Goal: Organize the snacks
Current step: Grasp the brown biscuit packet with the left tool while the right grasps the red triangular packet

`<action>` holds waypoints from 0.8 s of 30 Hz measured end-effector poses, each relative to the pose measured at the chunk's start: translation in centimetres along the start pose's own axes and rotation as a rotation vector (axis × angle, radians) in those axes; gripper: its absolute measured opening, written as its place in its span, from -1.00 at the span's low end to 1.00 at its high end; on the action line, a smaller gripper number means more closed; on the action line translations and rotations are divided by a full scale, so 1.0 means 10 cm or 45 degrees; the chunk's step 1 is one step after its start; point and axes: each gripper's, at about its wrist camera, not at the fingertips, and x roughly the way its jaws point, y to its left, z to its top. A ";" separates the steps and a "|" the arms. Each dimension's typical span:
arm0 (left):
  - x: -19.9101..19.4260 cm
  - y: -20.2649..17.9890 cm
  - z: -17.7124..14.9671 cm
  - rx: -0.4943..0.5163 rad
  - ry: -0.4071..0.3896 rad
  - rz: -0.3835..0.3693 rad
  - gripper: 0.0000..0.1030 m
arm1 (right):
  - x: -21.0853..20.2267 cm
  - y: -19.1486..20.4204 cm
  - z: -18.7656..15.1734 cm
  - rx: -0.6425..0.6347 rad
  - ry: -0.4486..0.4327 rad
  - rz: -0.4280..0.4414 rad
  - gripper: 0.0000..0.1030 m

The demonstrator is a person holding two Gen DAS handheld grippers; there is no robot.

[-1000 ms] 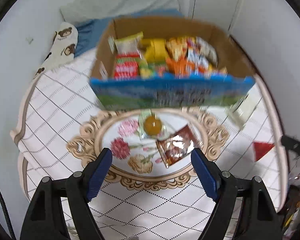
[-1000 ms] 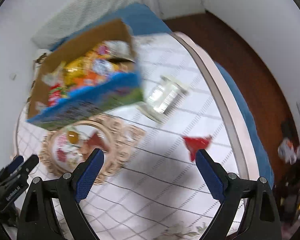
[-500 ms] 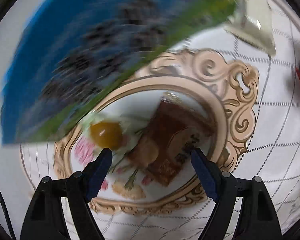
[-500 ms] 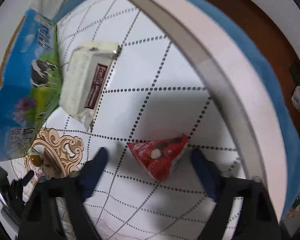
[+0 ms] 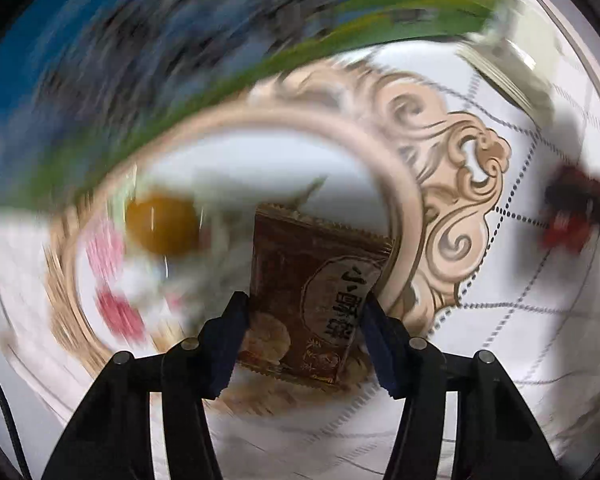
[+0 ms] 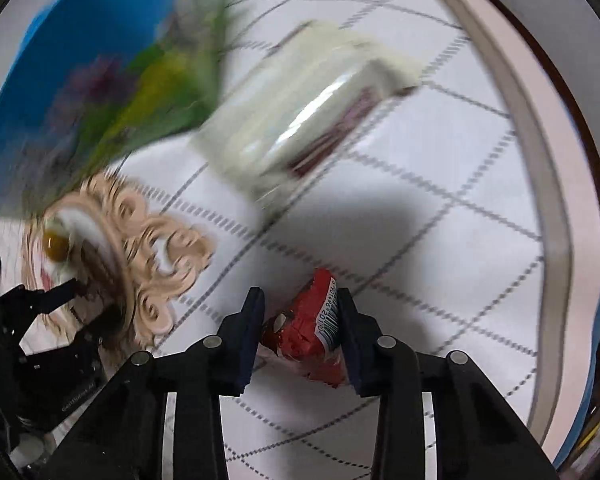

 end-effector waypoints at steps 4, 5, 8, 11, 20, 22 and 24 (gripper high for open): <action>0.10 0.31 -0.27 -0.339 0.094 -0.180 0.04 | 0.12 0.29 -0.16 -0.141 0.069 0.017 -0.27; 0.14 0.38 -0.34 -0.414 0.116 -0.234 0.04 | 0.14 0.36 -0.20 -0.171 0.083 0.018 -0.27; 0.23 0.54 -0.51 -0.563 0.171 -0.378 0.04 | 0.19 0.54 -0.33 -0.273 0.130 0.032 -0.27; 0.33 0.55 -0.54 -0.539 0.187 -0.414 0.08 | 0.26 0.66 -0.44 -0.320 0.176 0.034 -0.27; 0.37 0.31 -0.51 -0.419 0.161 -0.303 0.12 | 0.16 0.34 -0.48 -0.046 0.130 0.126 0.04; 0.34 0.22 -0.55 -0.413 0.133 -0.265 0.04 | 0.15 0.30 -0.50 -0.016 0.110 0.116 0.04; 0.24 0.07 -0.48 -0.394 0.115 -0.235 0.03 | 0.17 0.33 -0.49 -0.056 0.082 0.071 0.02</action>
